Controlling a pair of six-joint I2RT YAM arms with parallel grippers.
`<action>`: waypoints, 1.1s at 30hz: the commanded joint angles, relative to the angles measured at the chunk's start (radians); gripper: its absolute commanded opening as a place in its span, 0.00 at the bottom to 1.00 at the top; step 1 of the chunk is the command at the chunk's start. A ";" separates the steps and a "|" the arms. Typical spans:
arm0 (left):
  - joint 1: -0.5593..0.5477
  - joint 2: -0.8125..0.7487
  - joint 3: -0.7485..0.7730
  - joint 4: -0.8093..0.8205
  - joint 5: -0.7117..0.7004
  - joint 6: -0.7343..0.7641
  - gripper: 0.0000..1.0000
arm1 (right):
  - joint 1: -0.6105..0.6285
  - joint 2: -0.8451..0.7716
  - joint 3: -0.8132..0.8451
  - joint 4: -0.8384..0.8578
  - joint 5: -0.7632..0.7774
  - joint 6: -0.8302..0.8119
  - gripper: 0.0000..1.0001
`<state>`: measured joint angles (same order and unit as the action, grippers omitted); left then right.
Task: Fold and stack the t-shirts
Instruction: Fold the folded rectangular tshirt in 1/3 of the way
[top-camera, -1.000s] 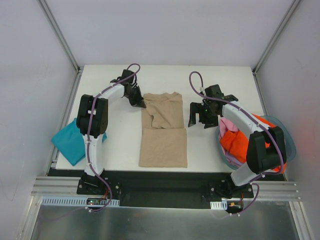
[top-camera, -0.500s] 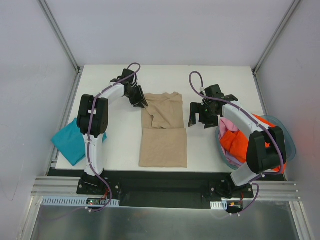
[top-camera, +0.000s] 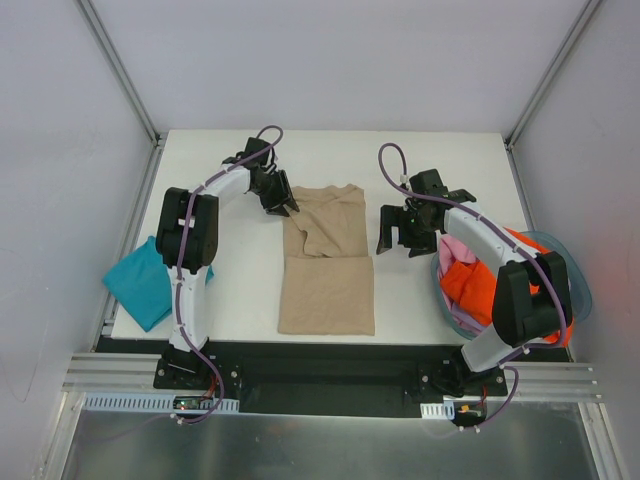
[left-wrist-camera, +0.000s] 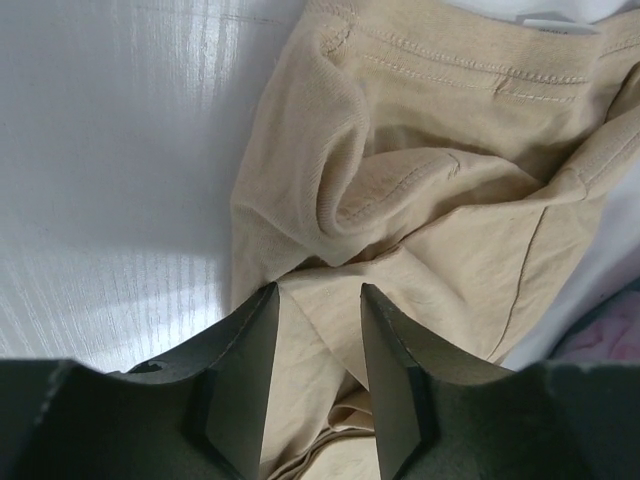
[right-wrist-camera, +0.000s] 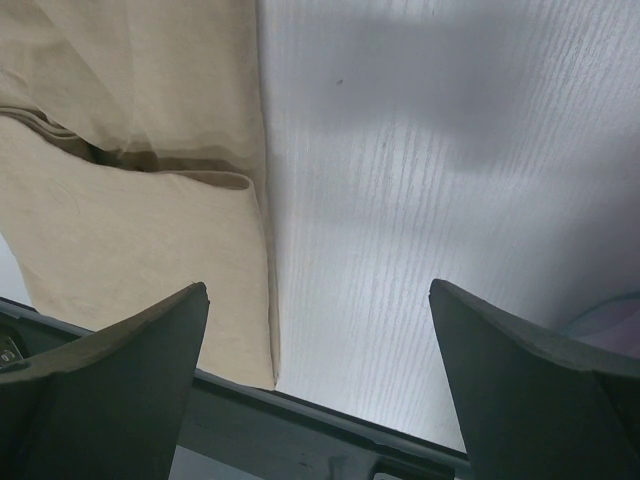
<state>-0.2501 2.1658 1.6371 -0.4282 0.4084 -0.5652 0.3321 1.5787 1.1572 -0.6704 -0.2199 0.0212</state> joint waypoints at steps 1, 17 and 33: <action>-0.017 -0.004 -0.006 -0.010 -0.022 0.040 0.39 | -0.005 0.000 0.016 -0.014 0.005 -0.015 0.97; -0.061 0.040 0.046 -0.043 -0.077 0.065 0.24 | -0.007 0.003 0.013 -0.014 0.005 -0.015 0.97; -0.069 -0.076 0.056 -0.099 -0.175 0.122 0.04 | -0.007 0.010 0.015 -0.012 0.005 -0.014 0.97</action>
<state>-0.3092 2.1742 1.6619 -0.4755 0.2779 -0.4919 0.3313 1.5856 1.1572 -0.6704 -0.2203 0.0212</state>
